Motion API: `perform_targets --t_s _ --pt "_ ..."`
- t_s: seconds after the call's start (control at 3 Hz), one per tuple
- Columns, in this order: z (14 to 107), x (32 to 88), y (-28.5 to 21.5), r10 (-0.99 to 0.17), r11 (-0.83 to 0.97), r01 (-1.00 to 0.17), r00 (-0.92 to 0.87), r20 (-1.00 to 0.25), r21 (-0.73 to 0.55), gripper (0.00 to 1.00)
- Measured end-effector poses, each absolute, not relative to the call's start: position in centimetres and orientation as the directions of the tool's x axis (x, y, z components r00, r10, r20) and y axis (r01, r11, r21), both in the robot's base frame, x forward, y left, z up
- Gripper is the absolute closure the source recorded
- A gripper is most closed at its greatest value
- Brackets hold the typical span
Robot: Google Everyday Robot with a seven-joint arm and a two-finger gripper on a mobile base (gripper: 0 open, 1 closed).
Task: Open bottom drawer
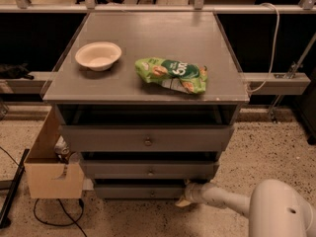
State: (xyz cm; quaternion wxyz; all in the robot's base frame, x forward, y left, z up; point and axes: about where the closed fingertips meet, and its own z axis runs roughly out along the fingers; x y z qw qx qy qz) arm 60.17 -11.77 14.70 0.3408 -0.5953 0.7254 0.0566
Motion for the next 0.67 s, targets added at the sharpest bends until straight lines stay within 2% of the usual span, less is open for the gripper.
perform_targets --t_s 0.67 --pt "14.70 60.16 -11.77 -0.825 0.285 -0.902 -0.059 -0.562 -0.324 0.65"
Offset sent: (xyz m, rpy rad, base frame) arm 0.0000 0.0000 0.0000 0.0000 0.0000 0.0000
